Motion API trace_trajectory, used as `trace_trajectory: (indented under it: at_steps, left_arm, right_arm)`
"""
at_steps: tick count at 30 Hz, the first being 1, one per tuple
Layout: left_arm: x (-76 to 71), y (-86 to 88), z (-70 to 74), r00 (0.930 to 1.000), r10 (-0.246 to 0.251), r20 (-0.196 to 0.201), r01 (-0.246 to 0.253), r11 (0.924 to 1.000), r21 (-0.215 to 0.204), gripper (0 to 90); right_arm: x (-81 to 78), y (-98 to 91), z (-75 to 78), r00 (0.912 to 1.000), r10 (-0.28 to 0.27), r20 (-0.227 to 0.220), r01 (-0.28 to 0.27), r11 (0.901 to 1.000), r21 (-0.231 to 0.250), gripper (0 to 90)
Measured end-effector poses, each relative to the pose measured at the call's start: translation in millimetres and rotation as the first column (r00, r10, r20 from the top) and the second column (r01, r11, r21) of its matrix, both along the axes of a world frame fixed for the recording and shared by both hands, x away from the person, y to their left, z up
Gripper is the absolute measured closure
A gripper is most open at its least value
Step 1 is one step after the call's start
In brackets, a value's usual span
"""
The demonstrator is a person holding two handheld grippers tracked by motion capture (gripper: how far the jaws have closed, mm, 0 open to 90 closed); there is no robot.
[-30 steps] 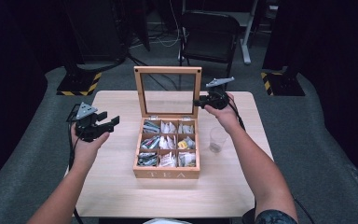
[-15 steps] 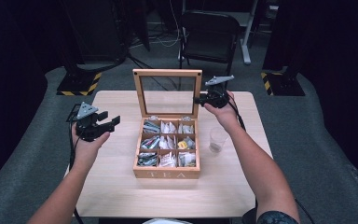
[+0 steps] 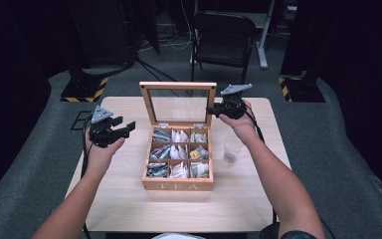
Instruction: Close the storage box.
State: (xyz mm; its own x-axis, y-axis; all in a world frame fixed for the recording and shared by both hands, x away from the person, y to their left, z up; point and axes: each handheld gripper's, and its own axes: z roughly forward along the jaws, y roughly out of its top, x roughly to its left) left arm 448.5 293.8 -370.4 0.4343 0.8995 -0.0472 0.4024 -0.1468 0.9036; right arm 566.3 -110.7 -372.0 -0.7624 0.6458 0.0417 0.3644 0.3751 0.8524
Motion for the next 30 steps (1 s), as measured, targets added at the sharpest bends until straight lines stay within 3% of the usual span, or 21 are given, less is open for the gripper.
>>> trace_trajectory:
  at_steps: [12,19,21,26,30]
  left_arm:
    - [14.8,-20.8,8.7,0.9993,-0.033,0.017,0.034,0.9994,-0.005,45.5]
    - [23.2,-31.8,19.2,0.9992,-0.031,0.025,0.031,0.9995,0.004,49.2]
    - [25.5,-34.6,22.4,0.9994,-0.026,0.024,0.026,0.9994,0.024,49.9]
    - [27.4,-35.7,23.9,0.9995,-0.024,0.021,0.023,0.9991,0.034,51.9]
    - [29.1,-37.4,25.0,0.9991,-0.034,0.027,0.033,0.9993,0.018,54.6]
  right_arm:
    - [-12.2,-2.4,-4.5,0.9995,0.026,0.02,-0.026,0.9997,0.003,63.2]
    - [-14.9,-1.6,-4.1,0.9993,0.03,0.024,-0.03,0.9995,-0.009,63.1]
    - [-15.8,-1.7,-4.5,0.9991,0.032,0.026,-0.032,0.9994,-0.011,63.0]
    - [-17.5,-2.6,-6.0,0.9986,0.041,0.034,-0.04,0.9991,-0.009,62.4]
    - [-20.1,-2.4,-6.5,0.9986,0.041,0.033,-0.041,0.9991,-0.012,62.1]
